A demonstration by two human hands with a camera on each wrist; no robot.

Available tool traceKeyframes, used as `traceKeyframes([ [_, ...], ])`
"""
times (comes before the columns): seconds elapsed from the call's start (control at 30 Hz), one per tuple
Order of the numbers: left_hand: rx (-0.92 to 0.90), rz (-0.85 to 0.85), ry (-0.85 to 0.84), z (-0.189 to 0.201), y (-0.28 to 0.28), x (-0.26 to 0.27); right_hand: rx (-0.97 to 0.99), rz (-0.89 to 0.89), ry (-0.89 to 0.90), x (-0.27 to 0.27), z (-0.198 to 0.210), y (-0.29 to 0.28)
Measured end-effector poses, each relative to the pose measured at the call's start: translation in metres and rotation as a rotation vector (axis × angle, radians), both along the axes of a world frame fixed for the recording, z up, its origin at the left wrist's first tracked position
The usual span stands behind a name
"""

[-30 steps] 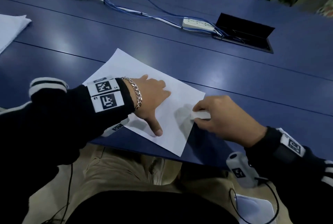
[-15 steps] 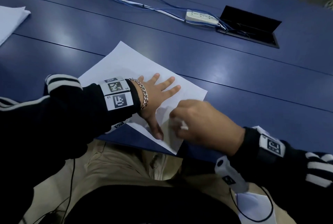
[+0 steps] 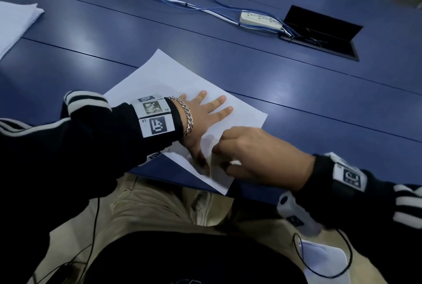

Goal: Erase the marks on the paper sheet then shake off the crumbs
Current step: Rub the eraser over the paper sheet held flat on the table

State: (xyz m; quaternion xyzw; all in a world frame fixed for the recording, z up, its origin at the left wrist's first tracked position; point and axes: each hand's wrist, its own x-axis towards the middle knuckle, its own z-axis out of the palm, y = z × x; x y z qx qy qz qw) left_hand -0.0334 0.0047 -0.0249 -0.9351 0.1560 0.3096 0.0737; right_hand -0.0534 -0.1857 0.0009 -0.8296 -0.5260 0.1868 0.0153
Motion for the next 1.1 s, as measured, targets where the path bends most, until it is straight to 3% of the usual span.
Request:
traceKeyframes([
  [0.17, -0.050, 0.016, 0.028, -0.002, 0.006, 0.003, 0.134, -0.202, -0.166, 0.034, 0.003, -0.001],
  [0.37, -0.007, 0.001, 0.001, -0.003, 0.001, 0.002, 0.033, -0.063, -0.050, -0.018, -0.002, 0.002],
  [0.43, -0.032, 0.008, 0.004, -0.002, 0.003, 0.003, 0.069, -0.164, -0.044, 0.004, -0.003, -0.001],
  [0.53, -0.037, 0.015, 0.009, 0.000, 0.004, 0.002, 0.112, -0.339, -0.172, 0.035, -0.004, -0.010],
  [0.73, -0.045, 0.018, 0.034, 0.006, 0.003, 0.001, 0.142, -0.499, -0.208, 0.032, -0.002, -0.035],
  [0.97, -0.127, 0.009, -0.125, 0.009, -0.007, 0.000, 0.108, -0.484, -0.135, 0.020, -0.006, -0.046],
  [1.1, -0.109, 0.064, -0.038, 0.002, -0.015, -0.006, 0.054, -0.451, -0.104, 0.026, 0.003, -0.043],
])
